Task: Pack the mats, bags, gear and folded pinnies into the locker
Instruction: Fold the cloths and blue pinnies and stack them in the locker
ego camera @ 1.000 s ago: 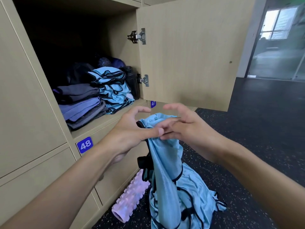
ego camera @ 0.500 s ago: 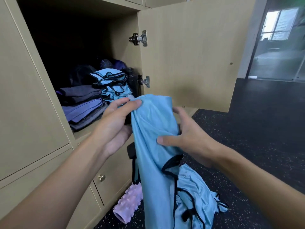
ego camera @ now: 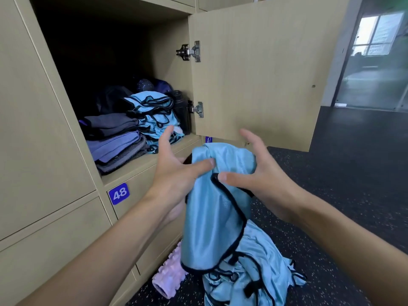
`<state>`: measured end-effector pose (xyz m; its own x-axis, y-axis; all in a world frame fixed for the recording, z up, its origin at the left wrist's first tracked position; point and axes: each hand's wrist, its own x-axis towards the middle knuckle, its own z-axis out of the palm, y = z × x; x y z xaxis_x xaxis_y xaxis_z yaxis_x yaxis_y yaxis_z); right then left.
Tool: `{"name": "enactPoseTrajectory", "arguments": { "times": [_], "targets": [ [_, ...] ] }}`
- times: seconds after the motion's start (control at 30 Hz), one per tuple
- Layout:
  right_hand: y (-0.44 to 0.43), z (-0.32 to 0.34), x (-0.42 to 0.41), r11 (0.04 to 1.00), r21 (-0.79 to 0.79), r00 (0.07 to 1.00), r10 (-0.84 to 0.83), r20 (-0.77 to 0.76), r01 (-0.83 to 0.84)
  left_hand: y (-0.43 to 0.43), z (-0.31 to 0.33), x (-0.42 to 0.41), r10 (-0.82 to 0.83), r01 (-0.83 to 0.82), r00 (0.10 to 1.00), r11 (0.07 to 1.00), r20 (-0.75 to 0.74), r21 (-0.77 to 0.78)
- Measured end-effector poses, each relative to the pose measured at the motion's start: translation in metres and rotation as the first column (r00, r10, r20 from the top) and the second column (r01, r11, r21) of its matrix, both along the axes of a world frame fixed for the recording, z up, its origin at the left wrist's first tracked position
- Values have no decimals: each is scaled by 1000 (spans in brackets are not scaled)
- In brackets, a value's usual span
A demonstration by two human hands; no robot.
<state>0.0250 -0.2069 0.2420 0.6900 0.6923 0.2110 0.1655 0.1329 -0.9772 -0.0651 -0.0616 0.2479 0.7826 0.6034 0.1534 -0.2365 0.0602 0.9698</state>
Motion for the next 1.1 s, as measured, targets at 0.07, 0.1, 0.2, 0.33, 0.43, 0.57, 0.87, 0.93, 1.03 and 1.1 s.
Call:
{"name": "enactPoseTrajectory", "arguments": {
  "times": [0.07, 0.1, 0.2, 0.33, 0.43, 0.57, 0.87, 0.93, 1.03, 1.1],
  "targets": [
    [2, 0, 0, 1000, -14, 998, -25, 52, 25, 1, -1, 2, 77, -76, 996, 997, 50, -32],
    [2, 1, 0, 999, -18, 997, -41, 69, 42, 2, -2, 3, 96, -95, 994, 995, 61, -25],
    [1, 7, 0, 998, 1, 995, -55, 80, 55, 1, -1, 2, 99, -101, 995, 989, 22, 109],
    [-9, 17, 1, 999, 41, 1000, 25, 3, -26, 8, 7, -3, 62, 3, 989, 897, -132, 442],
    [-14, 21, 6, 995, 58, 993, 87, -75, -82, 13, 5, -10, -165, 257, 959, 853, -233, 455],
    [-18, 23, 6, 983, 44, 974, 184, -135, -179, 5, 2, -11, -245, 276, 961, 833, -126, 480],
    [-14, 13, 1, 999, -37, 997, 12, 83, -9, 3, 9, -3, -21, 14, 1000, 945, 18, 326],
    [-12, 12, -2, 1000, -5, 995, -12, 102, 12, 3, 12, -2, 27, -25, 1000, 969, -5, 247],
    [-8, 10, -4, 996, 47, 972, -86, 220, 78, 1, 13, -1, 111, -101, 992, 985, -60, 139],
    [-7, 9, -5, 994, 44, 947, -106, 303, 97, 1, 12, -2, 125, -119, 988, 990, -89, 72]
  ]
}}
